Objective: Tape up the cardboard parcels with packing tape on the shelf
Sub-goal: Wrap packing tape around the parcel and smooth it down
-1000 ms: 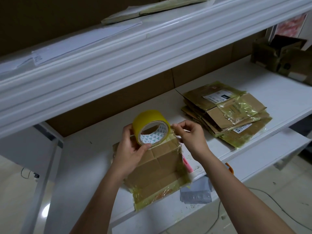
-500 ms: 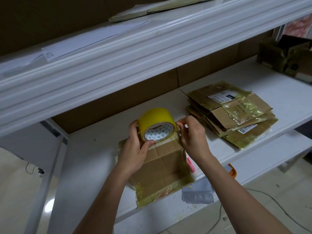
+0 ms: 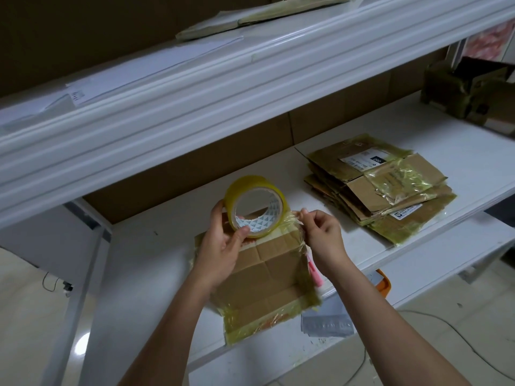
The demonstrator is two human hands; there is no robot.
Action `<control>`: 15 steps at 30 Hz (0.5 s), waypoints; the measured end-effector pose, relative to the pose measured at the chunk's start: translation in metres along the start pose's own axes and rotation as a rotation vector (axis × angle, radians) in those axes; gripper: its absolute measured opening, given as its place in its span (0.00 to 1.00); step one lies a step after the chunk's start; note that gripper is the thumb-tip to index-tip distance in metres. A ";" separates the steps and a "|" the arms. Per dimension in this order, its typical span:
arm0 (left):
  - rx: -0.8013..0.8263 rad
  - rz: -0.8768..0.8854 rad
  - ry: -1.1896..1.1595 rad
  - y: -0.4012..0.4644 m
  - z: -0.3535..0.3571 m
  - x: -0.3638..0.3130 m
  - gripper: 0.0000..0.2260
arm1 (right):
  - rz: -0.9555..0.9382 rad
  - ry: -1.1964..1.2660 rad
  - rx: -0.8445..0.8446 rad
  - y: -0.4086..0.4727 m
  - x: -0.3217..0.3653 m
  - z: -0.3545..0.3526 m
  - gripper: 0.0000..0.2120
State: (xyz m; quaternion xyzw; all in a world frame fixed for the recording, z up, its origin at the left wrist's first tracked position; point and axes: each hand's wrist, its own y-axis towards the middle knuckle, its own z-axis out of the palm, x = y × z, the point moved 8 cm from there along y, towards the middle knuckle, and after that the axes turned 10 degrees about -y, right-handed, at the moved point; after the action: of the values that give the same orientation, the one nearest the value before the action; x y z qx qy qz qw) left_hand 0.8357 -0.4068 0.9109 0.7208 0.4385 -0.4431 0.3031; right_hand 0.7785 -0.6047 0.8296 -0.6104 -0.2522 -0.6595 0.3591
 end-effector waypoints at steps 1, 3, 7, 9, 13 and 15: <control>-0.004 -0.004 -0.017 0.000 -0.001 0.002 0.29 | 0.024 0.008 0.010 0.002 -0.003 0.001 0.16; -0.003 -0.014 -0.046 0.000 -0.002 0.004 0.31 | 0.063 0.012 0.040 0.003 -0.006 0.001 0.16; 0.010 -0.008 -0.027 0.001 0.000 0.002 0.30 | -0.047 -0.177 0.069 0.002 0.017 0.000 0.14; 0.017 -0.007 -0.020 0.002 0.001 0.002 0.29 | -0.092 -0.259 0.051 0.002 0.026 0.000 0.13; 0.011 0.013 0.048 0.007 0.003 -0.001 0.28 | 0.024 -0.170 0.066 0.010 0.013 0.002 0.16; 0.009 0.042 0.059 0.012 0.005 -0.005 0.26 | 0.065 -0.165 0.076 0.012 0.008 0.004 0.16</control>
State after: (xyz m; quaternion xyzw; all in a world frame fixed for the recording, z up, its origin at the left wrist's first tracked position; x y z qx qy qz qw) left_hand 0.8436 -0.4178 0.9141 0.7439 0.4303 -0.4171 0.2958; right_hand 0.7902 -0.6099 0.8363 -0.6565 -0.2859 -0.5847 0.3812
